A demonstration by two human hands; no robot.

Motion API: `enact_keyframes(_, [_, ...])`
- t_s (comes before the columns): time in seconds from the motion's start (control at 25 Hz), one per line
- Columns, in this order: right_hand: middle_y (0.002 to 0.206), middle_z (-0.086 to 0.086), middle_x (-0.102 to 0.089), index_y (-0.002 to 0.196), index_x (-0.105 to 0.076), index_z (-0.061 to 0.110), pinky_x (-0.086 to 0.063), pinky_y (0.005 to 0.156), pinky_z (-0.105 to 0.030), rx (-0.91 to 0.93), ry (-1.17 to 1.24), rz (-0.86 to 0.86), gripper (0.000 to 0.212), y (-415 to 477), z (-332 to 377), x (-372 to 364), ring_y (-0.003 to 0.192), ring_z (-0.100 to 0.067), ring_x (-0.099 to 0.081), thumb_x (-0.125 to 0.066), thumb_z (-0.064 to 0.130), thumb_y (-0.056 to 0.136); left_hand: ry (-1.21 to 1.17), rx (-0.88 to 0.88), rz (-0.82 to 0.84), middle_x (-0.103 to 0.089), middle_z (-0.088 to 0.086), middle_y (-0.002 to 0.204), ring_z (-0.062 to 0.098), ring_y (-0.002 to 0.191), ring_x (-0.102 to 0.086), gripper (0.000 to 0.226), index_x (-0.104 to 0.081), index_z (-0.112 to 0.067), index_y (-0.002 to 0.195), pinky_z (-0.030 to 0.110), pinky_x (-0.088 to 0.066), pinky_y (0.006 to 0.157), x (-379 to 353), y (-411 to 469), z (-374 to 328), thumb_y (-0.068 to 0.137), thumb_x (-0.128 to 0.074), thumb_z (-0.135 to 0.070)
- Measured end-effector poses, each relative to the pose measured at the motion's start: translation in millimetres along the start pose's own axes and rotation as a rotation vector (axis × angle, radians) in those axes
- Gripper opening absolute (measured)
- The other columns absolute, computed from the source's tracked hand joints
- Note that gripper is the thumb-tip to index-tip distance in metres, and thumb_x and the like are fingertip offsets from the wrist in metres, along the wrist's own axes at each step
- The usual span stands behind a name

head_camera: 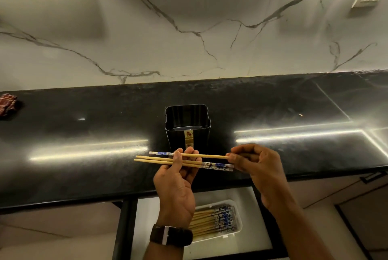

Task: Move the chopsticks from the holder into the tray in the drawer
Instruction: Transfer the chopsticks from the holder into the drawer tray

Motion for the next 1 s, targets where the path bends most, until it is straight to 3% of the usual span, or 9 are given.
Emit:
enact_keyframes(0.16, [0.073,-0.008,-0.08,0.092,-0.073,0.014,-0.063,0.081,-0.054,0.064,-0.257,-0.077,0.023,-4,51,46,0.071,-0.029,-0.079,-0.086,0.003,0.075,0.077,-0.137,-0.04,-0.076,0.021,0.107,0.035,0.102,-0.074,0.029,-0.061,0.005,0.124,0.049,-0.057,0.093,18,6,-24,0.102,-0.055,-0.014])
enact_keyframes(0.28, [0.068,0.003,-0.078,0.091,-0.07,0.029,-0.063,0.071,-0.038,0.257,-0.699,-0.092,0.026,-15,118,68,0.066,-0.016,-0.076,-0.088,0.02,0.074,0.415,-0.357,-0.01,-0.078,0.011,0.106,0.024,0.103,-0.075,0.018,-0.069,-0.007,0.113,0.044,-0.056,0.095,16,3,-51,0.101,-0.056,-0.012])
enact_keyframes(0.36, [0.074,0.009,-0.076,0.095,-0.066,0.035,-0.061,0.068,-0.028,0.395,-0.939,-0.015,0.029,-19,151,55,0.069,-0.004,-0.073,-0.086,0.032,0.074,0.708,-0.419,0.15,-0.078,0.005,0.104,0.017,0.101,-0.074,0.015,-0.071,-0.017,0.105,0.039,-0.057,0.094,-11,-3,-49,0.1,-0.057,-0.013])
enact_keyframes(0.44, [0.082,0.012,-0.075,0.105,-0.065,0.034,-0.064,0.072,-0.033,0.484,-1.063,0.124,0.033,-16,164,27,0.073,-0.001,-0.073,-0.085,0.034,0.078,0.881,-0.362,0.382,-0.079,0.003,0.104,0.013,0.099,-0.075,0.017,-0.071,-0.016,0.107,0.037,-0.059,0.093,-43,-12,-26,0.1,-0.056,-0.012])
enact_keyframes(0.56, [0.085,0.011,-0.071,0.117,-0.061,0.028,-0.063,0.072,-0.034,0.563,-1.172,0.299,0.037,-11,163,-27,0.074,-0.004,-0.07,-0.08,0.028,0.086,1.035,-0.286,0.603,-0.079,0.003,0.104,0.012,0.097,-0.075,0.019,-0.072,-0.014,0.11,0.038,-0.06,0.092,-69,-28,7,0.1,-0.056,-0.011])
enact_keyframes(0.68, [0.081,0.012,-0.065,0.121,-0.06,0.022,-0.062,0.068,-0.032,0.658,-1.155,0.375,0.035,-6,153,-69,0.07,-0.006,-0.067,-0.075,0.018,0.09,1.039,-0.246,0.664,-0.079,0.003,0.104,0.011,0.1,-0.075,0.019,-0.071,-0.011,0.111,0.034,-0.06,0.09,-74,-36,22,0.1,-0.055,-0.008])
enact_keyframes(0.8, [0.099,0.006,-0.076,0.121,-0.063,0.021,-0.064,0.078,-0.031,0.599,-0.906,0.389,0.028,4,125,-79,0.086,-0.008,-0.074,-0.07,0.016,0.094,0.88,-0.172,0.561,-0.08,0.009,0.097,0.021,0.096,-0.077,0.016,-0.068,-0.005,0.106,0.034,-0.061,0.083,-66,-33,22,0.102,-0.053,-0.007])
enact_keyframes(0.92, [0.116,0.007,-0.074,0.127,-0.066,0.021,-0.055,0.085,-0.012,0.512,-0.644,0.131,0.03,5,80,-50,0.101,0.0,-0.069,-0.068,0.021,0.097,0.507,-0.076,0.327,-0.078,0.016,0.101,0.029,0.097,-0.076,0.019,-0.065,-0.001,0.113,0.039,-0.061,0.082,-36,-15,13,0.103,-0.051,-0.01])
enact_keyframes(1.0, [0.122,0.006,-0.069,0.133,-0.063,0.02,-0.052,0.092,-0.013,0.222,-0.395,-0.093,0.033,-4,20,-12,0.111,-0.005,-0.065,-0.064,0.023,0.1,0.277,-0.039,0.125,-0.077,0.018,0.107,0.03,0.101,-0.075,0.022,-0.063,-0.002,0.119,0.045,-0.058,0.089,-7,1,9,0.104,-0.051,-0.013])
Point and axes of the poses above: each hand's wrist, its own y-axis towards the middle knuckle, its own x-axis out of the back of the hand, z = x × y, the point moved 9 cm from there along y, towards the middle knuckle
